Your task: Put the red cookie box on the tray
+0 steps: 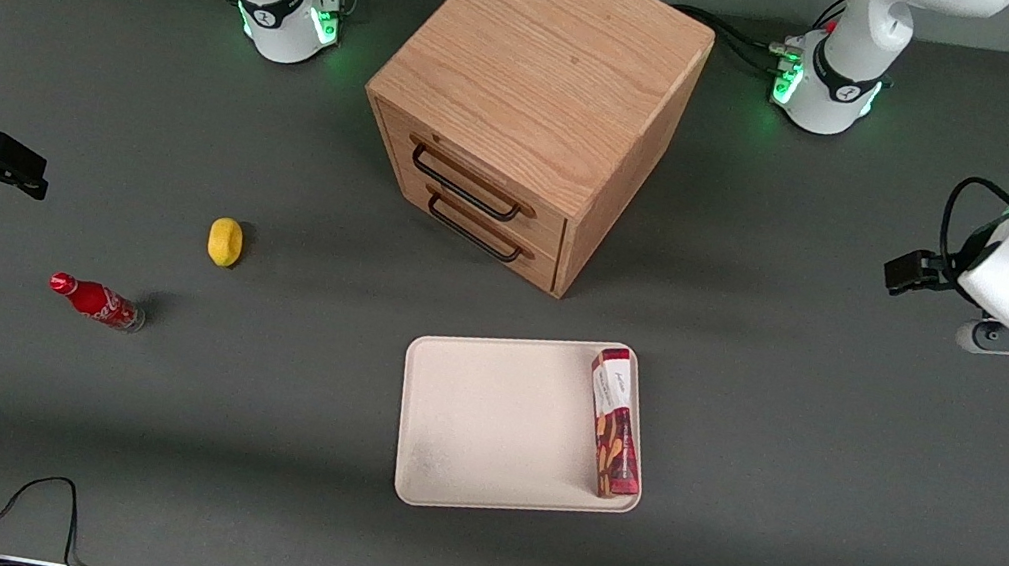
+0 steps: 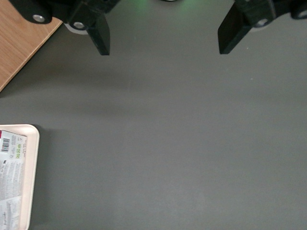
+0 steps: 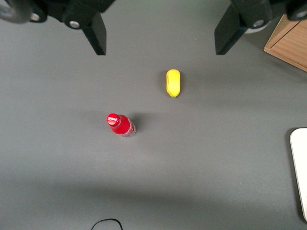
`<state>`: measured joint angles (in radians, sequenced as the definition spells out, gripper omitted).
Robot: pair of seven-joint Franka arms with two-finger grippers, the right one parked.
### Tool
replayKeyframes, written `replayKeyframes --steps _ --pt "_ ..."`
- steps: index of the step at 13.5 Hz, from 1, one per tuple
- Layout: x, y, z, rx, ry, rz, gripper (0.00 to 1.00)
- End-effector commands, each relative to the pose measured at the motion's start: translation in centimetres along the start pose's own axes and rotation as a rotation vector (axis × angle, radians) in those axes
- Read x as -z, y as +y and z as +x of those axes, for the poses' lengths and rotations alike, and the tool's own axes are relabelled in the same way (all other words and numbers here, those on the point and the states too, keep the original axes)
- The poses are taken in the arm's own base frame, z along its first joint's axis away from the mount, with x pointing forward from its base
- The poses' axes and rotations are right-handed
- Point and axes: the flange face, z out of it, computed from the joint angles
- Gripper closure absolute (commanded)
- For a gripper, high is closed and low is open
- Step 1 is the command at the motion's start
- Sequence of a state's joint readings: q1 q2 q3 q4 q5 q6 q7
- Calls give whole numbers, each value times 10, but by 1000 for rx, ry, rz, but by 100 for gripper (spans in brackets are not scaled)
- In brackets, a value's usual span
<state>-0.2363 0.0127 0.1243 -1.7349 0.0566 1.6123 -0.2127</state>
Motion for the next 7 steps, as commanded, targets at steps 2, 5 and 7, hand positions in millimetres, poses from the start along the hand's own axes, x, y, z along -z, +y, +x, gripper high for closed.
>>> replayKeyframes --steps 2,5,7 --pt "39 -22 -11 8 16 -13 0" --pt "50 -46 -17 -66 31 -27 0" --pt "49 -50 -17 -50 19 -31 0"
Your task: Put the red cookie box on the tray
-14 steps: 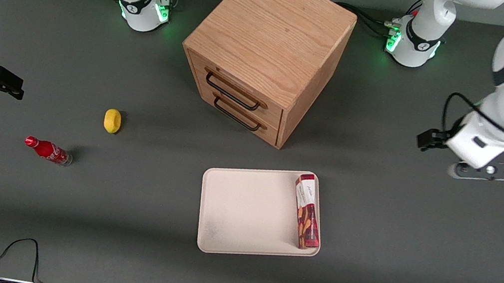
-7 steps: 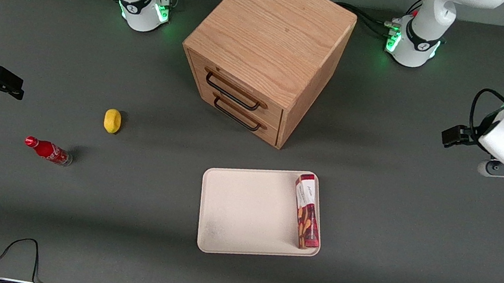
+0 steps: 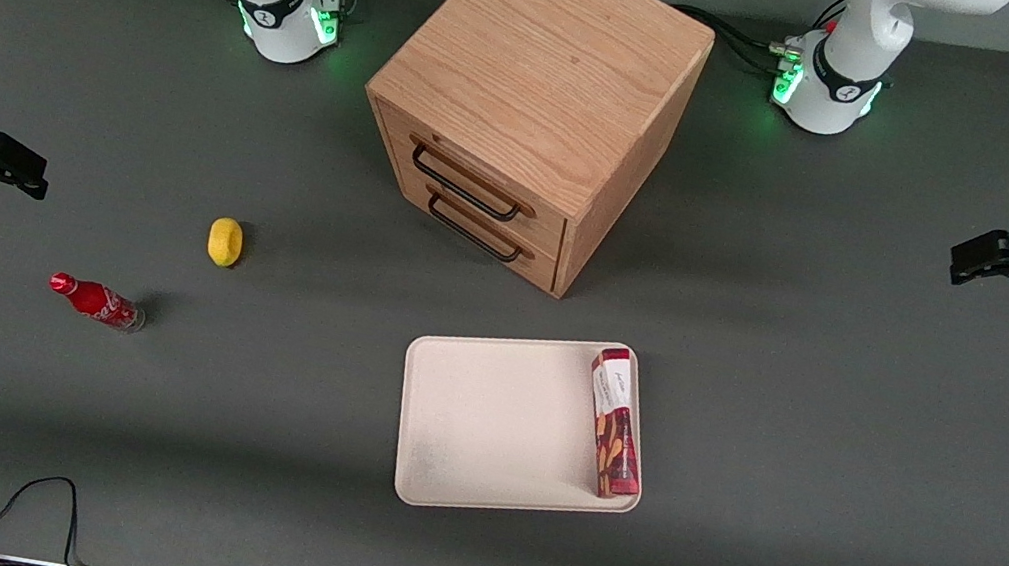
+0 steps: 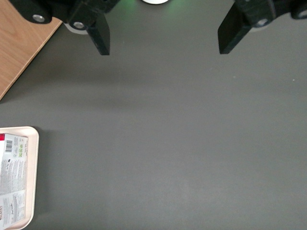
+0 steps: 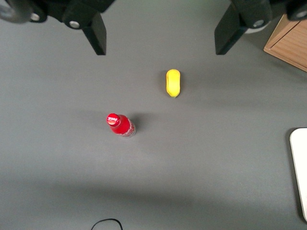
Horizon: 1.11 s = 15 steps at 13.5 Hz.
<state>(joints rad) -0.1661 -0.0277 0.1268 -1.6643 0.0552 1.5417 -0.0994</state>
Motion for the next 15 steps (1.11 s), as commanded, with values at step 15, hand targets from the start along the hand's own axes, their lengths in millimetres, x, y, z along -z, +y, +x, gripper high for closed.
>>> replayKeyframes --steps 15 --pt "4 -36 -2 100 -36 -49 0"
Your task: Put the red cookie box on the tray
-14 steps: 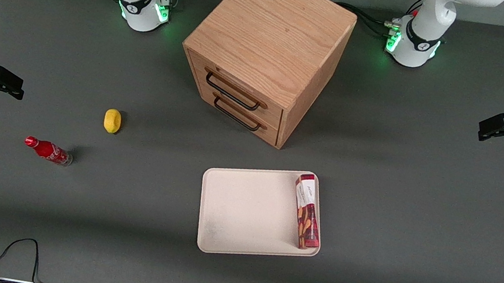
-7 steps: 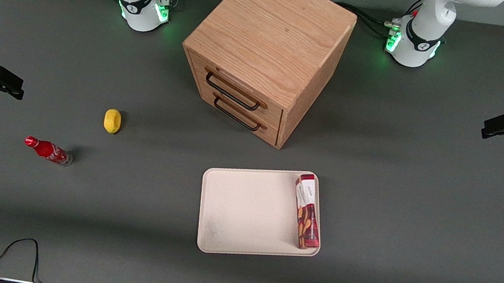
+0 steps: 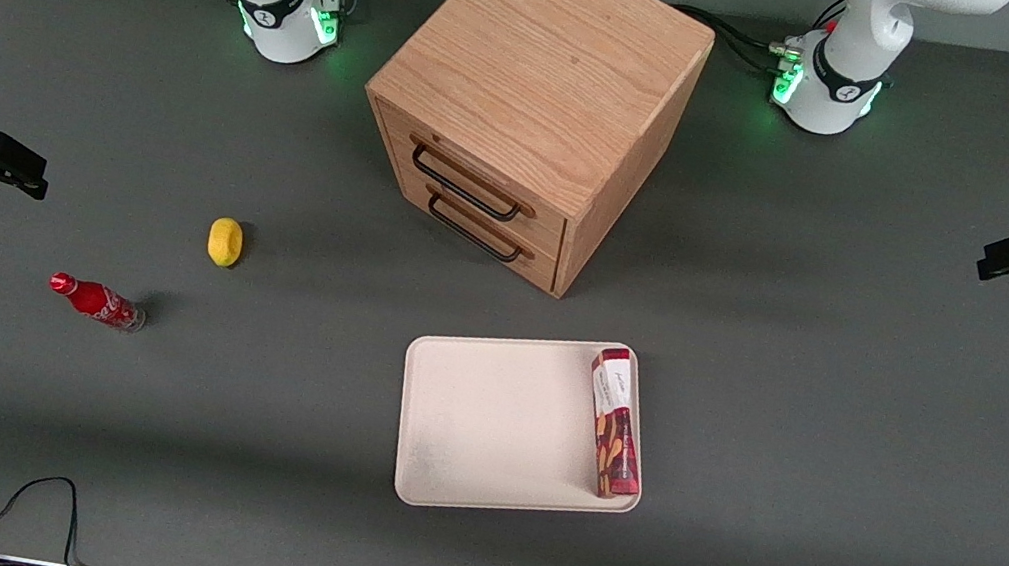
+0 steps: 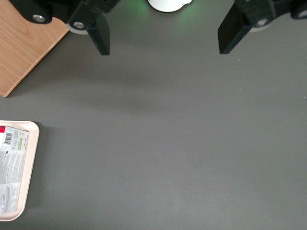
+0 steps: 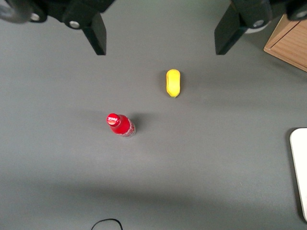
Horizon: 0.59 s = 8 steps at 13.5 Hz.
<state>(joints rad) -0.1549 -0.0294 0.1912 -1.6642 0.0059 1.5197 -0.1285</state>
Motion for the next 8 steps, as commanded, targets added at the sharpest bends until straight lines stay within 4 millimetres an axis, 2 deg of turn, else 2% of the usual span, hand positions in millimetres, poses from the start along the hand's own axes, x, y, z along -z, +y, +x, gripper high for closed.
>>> replayKeyframes --steps 1,8 --pt "11 3 -2 -7 2 13 0" --pt "18 12 -5 -23 8 9 0"
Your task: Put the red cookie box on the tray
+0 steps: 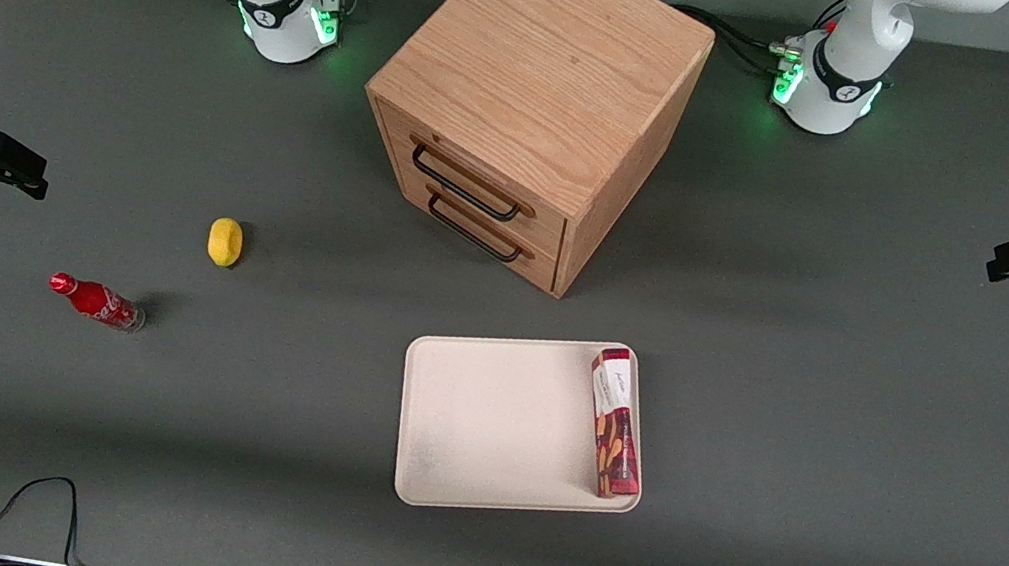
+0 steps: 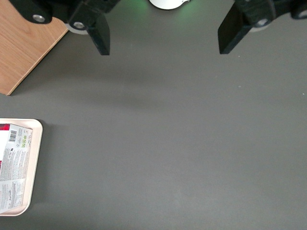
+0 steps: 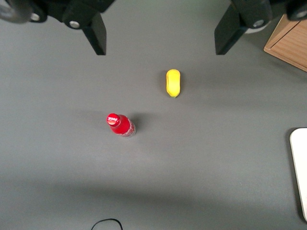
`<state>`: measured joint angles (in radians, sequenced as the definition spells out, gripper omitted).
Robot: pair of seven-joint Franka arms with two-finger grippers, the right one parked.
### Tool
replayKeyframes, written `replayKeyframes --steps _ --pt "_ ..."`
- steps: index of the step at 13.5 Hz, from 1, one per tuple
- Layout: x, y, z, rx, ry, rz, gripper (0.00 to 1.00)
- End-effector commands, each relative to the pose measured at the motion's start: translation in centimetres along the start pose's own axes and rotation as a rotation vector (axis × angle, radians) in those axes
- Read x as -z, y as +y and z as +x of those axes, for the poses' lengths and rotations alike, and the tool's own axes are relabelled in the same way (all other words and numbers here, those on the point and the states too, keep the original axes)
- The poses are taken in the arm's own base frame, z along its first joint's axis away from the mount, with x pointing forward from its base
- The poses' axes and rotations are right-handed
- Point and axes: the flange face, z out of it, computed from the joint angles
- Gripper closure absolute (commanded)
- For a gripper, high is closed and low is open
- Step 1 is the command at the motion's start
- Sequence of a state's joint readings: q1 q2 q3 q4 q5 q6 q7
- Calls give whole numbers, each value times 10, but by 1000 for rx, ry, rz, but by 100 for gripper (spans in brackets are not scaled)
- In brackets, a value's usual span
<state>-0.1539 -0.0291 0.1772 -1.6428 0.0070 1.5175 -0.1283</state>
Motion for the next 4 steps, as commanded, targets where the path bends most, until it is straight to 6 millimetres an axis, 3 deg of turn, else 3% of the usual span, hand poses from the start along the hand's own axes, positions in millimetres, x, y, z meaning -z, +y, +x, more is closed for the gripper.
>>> replayKeyframes --steps 1,4 --pt "9 6 -4 -8 -10 10 0" --pt "11 2 -3 -6 -8 9 0"
